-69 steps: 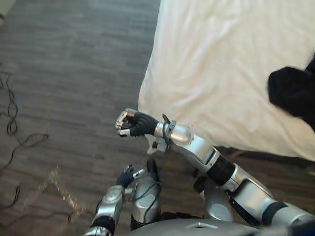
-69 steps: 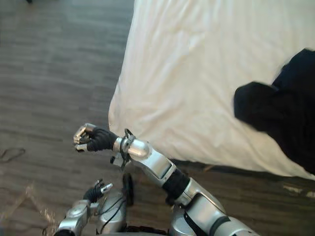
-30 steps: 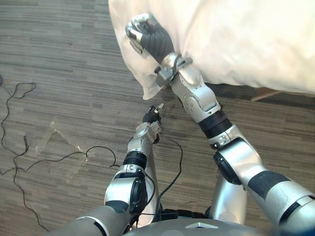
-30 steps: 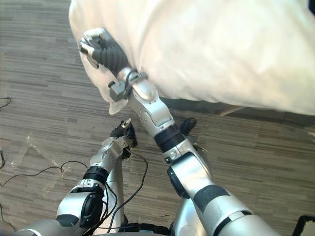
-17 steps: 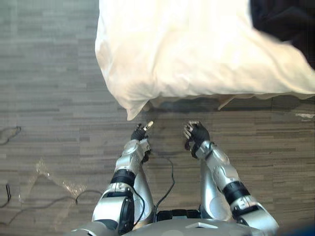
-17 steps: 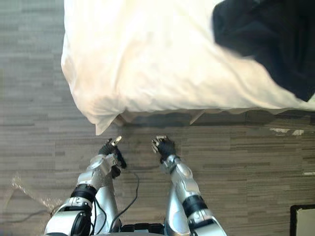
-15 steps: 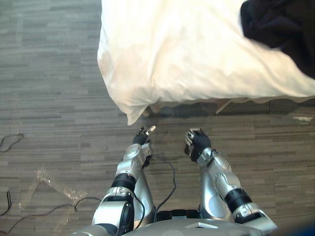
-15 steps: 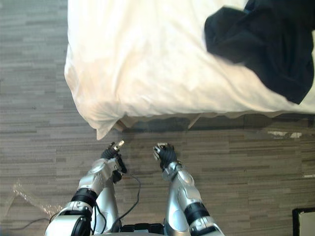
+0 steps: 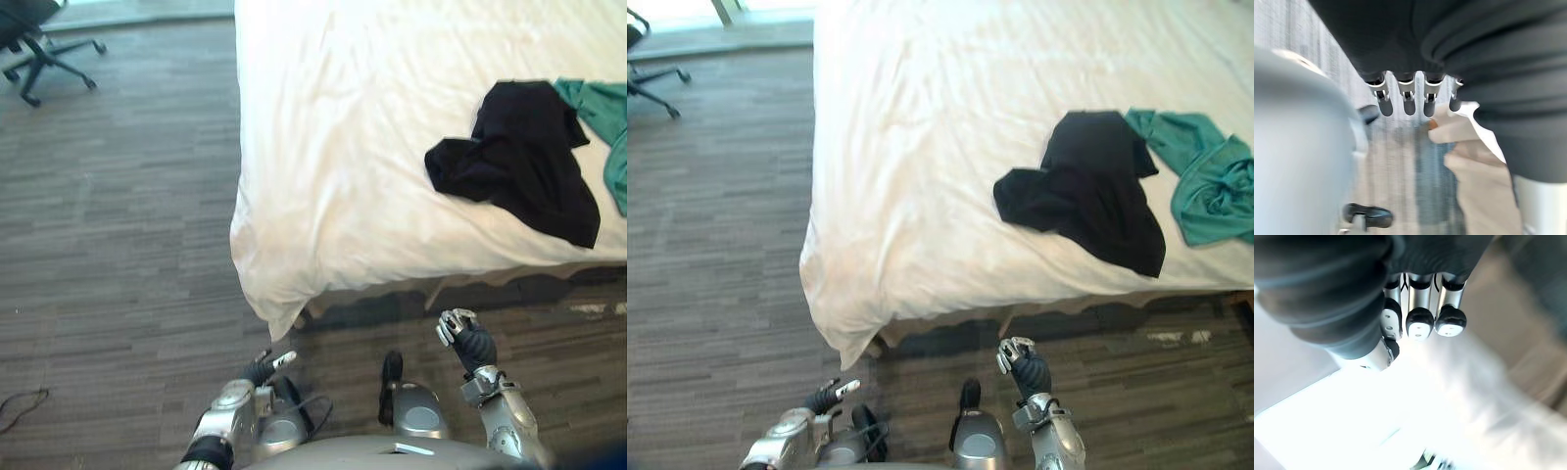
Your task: Tidy the bed and pick cloth on bed and put in laundry
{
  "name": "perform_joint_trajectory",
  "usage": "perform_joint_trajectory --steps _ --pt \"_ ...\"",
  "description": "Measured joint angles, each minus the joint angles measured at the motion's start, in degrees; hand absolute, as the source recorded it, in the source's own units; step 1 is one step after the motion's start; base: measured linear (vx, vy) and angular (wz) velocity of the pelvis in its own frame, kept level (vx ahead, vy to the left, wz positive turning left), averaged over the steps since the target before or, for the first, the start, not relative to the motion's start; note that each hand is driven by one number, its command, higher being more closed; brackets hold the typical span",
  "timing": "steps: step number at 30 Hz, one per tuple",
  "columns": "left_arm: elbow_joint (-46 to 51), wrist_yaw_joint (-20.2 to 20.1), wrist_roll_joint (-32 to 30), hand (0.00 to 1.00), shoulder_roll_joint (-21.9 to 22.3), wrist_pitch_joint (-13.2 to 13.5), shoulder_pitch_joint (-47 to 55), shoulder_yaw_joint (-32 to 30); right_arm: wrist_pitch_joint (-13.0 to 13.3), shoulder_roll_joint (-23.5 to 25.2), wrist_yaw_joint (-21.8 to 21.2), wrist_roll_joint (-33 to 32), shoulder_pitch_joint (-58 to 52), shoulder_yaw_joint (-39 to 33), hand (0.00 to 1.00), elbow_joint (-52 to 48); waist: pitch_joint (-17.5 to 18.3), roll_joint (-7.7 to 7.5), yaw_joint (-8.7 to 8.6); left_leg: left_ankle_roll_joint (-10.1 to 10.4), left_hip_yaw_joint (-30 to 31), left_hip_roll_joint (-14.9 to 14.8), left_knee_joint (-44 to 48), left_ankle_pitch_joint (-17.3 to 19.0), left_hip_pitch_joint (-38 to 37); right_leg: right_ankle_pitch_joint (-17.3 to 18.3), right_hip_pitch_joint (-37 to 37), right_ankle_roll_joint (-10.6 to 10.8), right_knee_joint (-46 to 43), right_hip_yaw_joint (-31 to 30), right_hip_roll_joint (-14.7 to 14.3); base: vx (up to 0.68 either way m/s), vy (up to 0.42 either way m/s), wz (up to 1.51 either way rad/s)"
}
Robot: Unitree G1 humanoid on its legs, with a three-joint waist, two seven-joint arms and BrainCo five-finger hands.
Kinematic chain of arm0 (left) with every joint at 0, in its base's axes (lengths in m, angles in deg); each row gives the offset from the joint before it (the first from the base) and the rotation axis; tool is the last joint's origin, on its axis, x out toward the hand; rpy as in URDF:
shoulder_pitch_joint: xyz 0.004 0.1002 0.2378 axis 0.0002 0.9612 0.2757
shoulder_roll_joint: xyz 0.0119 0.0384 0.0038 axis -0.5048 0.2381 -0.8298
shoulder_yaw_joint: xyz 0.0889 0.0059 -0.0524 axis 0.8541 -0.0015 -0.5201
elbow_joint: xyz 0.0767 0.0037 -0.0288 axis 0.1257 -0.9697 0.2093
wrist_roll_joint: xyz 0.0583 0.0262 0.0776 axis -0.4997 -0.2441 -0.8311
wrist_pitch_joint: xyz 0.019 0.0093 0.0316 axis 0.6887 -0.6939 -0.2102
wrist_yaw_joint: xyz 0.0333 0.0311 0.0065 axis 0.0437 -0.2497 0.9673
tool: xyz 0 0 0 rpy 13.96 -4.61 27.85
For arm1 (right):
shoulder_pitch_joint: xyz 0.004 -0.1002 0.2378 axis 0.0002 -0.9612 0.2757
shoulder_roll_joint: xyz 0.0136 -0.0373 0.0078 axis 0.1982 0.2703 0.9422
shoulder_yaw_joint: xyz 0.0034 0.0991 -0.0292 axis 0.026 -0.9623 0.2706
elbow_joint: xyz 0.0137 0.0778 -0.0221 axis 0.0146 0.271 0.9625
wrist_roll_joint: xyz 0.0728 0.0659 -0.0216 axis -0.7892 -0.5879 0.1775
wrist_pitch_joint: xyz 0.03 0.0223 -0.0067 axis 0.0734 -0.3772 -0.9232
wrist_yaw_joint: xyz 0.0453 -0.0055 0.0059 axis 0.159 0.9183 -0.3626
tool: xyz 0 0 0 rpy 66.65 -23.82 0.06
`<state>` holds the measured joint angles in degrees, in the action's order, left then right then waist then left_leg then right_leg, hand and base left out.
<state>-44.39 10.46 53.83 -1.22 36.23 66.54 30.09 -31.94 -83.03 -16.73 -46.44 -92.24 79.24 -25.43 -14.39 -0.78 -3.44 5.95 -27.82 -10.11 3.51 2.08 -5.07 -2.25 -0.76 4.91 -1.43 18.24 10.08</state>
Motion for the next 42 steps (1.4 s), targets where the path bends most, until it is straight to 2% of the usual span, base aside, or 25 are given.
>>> perform_joint_trajectory --steps 4,6,7,10,12,13,14,18,21,24,25,27,29,31,34,37,42 --pt "0.23 -1.04 -0.11 0.00 -0.28 -0.11 0.18 0.74 -5.45 -0.25 -4.54 -1.65 4.41 4.40 1.00 -5.18 0.96 0.27 1.27 -0.32 0.10 0.66 -1.19 -0.75 -0.43 -1.37 -0.83 0.09 1.96 0.07 0.05 -0.02 0.002 -0.01" --pt "0.47 -1.07 -0.04 0.00 -0.36 0.21 -0.22 2.72 -9.85 -0.27 -4.74 -2.75 10.75 10.26 1.00 -5.13 0.79 0.54 1.60 -0.50 0.24 1.14 -1.41 -0.86 0.12 -1.98 -0.34 0.10 3.22 0.28 0.33 -0.11 0.004 0.00" --pt "0.41 -1.00 0.07 0.00 -0.35 0.28 -0.56 3.30 -10.79 -0.32 -4.37 -3.55 13.13 11.95 1.00 -4.93 0.59 0.74 1.76 -0.30 0.26 1.31 -1.43 -0.69 0.54 -2.01 0.08 0.21 3.42 0.27 0.44 -0.12 0.007 -0.02" --pt "-0.76 -0.75 2.46 0.00 -0.28 0.92 -5.49 5.73 -14.70 0.68 0.26 -8.49 28.56 17.61 1.00 -1.70 -2.75 2.10 3.37 -0.30 2.29 2.42 -1.08 -0.47 4.95 -2.50 4.04 -0.09 3.11 0.72 1.56 -0.16 0.017 0.09" --pt "-2.47 -0.42 4.76 0.00 -0.24 3.03 -11.64 6.78 -16.16 3.09 5.16 -11.15 43.97 17.83 1.00 4.62 -7.39 2.91 4.72 -0.50 4.50 3.49 -1.04 -1.67 10.27 -3.33 9.21 -0.68 1.83 1.45 2.33 -0.14 0.018 0.10" --pt "-3.05 -0.20 5.26 0.00 -0.27 3.61 -12.68 6.77 -16.35 3.23 6.22 -11.27 46.97 17.68 1.00 6.01 -8.12 2.95 4.93 -0.74 4.89 3.66 -1.08 -2.64 11.54 -4.41 10.38 -1.06 1.86 1.61 2.45 -0.11 -0.011 0.16" --pt "-5.39 0.52 7.27 0.00 -0.13 5.60 -16.32 6.75 -16.59 4.23 9.11 -12.30 54.83 16.42 1.00 10.59 -9.41 3.19 6.26 -1.33 5.22 3.77 -1.19 -4.05 15.40 -6.53 13.96 -1.51 2.19 1.98 2.45 -0.06 -0.025 0.20" --pt "-9.40 0.78 9.57 0.00 0.95 9.71 -23.50 6.65 -16.10 4.13 13.26 -13.37 63.15 12.08 1.00 15.77 -10.66 4.05 7.89 -3.20 7.00 3.33 1.79 -5.63 23.29 -7.98 19.72 -2.22 1.72 3.10 2.48 -0.01 -0.015 0.24" --pt "-10.77 1.43 9.61 0.00 3.20 11.83 -28.82 4.31 -15.06 3.98 16.45 -13.37 65.84 11.13 1.00 15.13 -12.93 4.71 7.91 -4.53 7.97 2.30 8.33 -4.68 29.37 -7.00 25.35 -2.76 -4.12 3.12 3.70 -0.03 0.006 0.08" --pt "-9.16 3.08 10.20 0.00 7.51 11.74 -33.04 -0.71 -12.47 4.20 20.93 -13.29 66.28 10.79 1.00 9.89 -14.67 6.14 7.63 -5.17 8.25 0.28 17.69 -0.40 36.74 -2.25 32.97 -3.25 -14.36 2.92 5.46 -0.07 0.015 0.02" --pt "-7.84 3.89 10.22 0.00 9.34 11.59 -34.45 -2.44 -11.13 4.42 22.93 -13.08 67.12 9.90 1.00 8.80 -15.13 6.52 7.40 -4.98 8.88 -1.12 23.22 2.71 41.00 0.84 37.37 -3.62 -20.36 2.71 6.24 -0.11 0.002 -0.03" --pt "-7.70 5.07 10.32 0.00 10.85 11.26 -36.14 -3.94 -9.90 4.76 24.69 -12.50 67.93 8.93 1.00 8.76 -15.37 6.50 7.28 -4.84 9.50 -2.64 27.73 5.00 44.92 2.77 41.55 -3.95 -25.03 2.05 6.34 -0.15 -0.015 -0.08" --pt "-6.60 6.77 11.75 0.00 13.02 9.96 -37.40 -6.46 -7.46 5.35 25.54 -12.18 68.81 7.34 1.00 7.18 -16.34 6.25 7.08 -4.68 9.24 -4.29 31.99 7.02 48.70 4.92 46.07 -4.17 -29.35 0.62 6.33 -0.16 -0.033 -0.22" --pt "-6.40 8.04 11.86 0.00 14.27 8.98 -37.61 -8.00 -6.27 6.62 26.31 -12.20 69.19 6.74 1.00 6.50 -16.40 6.15 6.40 -4.66 8.36 -4.94 32.78 7.66 49.75 5.13 47.99 -4.00 -29.86 -0.29 6.11 -0.11 -0.027 -0.26" --pt "-4.40 9.38 11.83 0.00 15.11 7.26 -38.13 -9.06 -5.92 7.12 26.31 -12.15 66.98 3.17 1.00 5.24 -16.48 5.88 4.76 -4.57 7.86 -5.96 32.76 7.39 50.25 4.61 48.36 -3.90 -28.69 -0.43 5.68 -0.06 -0.016 -0.17" --pt "-2.19 10.47 11.87 0.00 14.99 5.55 -39.96 -10.33 -4.73 6.73 23.97 -12.32 64.14 -0.87 1.00 3.15 -16.53 5.47 4.12 -4.54 7.55 -7.05 32.81 7.34 50.89 3.09 48.26 -3.79 -26.32 -0.66 4.24 -0.02 -0.001 -0.17" --pt "1.34 11.55 12.29 0.00 11.46 2.12 -41.36 -14.02 -0.98 6.14 14.57 -17.84 55.37 -7.37 1.00 -0.43 -16.84 3.52 3.39 -4.87 7.02 -9.52 35.77 8.82 51.49 1.03 47.27 -3.94 -24.29 -1.22 2.06 0.03 0.049 -0.20"
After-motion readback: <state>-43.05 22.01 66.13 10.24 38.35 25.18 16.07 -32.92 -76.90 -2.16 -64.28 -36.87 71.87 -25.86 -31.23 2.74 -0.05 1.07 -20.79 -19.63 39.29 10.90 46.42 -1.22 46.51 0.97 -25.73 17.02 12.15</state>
